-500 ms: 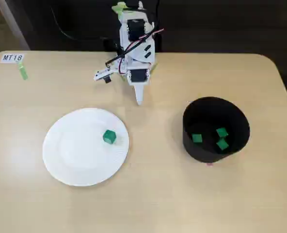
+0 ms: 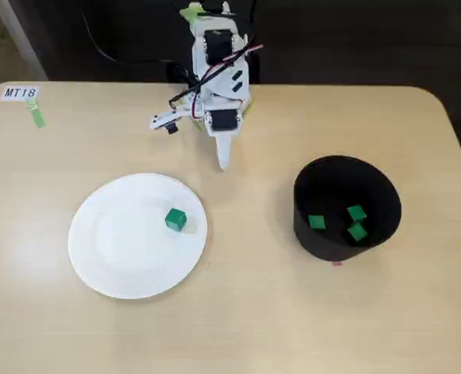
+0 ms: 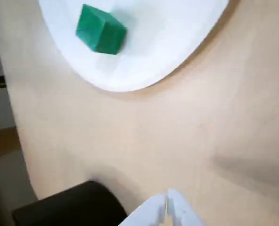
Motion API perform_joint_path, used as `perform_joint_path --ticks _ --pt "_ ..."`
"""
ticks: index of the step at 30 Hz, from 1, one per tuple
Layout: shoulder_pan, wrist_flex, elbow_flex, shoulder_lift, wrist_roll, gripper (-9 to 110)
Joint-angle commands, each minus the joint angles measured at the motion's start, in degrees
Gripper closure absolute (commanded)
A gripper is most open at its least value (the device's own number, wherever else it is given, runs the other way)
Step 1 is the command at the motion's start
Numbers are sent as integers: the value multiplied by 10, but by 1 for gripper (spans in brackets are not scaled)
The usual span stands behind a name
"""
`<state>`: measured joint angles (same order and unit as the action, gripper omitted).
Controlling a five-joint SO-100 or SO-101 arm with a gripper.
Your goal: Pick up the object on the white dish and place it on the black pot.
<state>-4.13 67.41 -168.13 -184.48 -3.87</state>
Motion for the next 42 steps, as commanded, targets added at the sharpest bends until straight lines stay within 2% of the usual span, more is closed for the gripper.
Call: perform_joint_path --ticks 1,8,15,28,34,42 --pt "0 3 87 -38 0 101" --pt "-10 -13 256 190 0 101" --pt "0 26 412 358 -27 101" --pt "54 34 423 455 -136 101" --pt "93 -16 420 520 -72 101" --pt "145 -32 533 684 6 101"
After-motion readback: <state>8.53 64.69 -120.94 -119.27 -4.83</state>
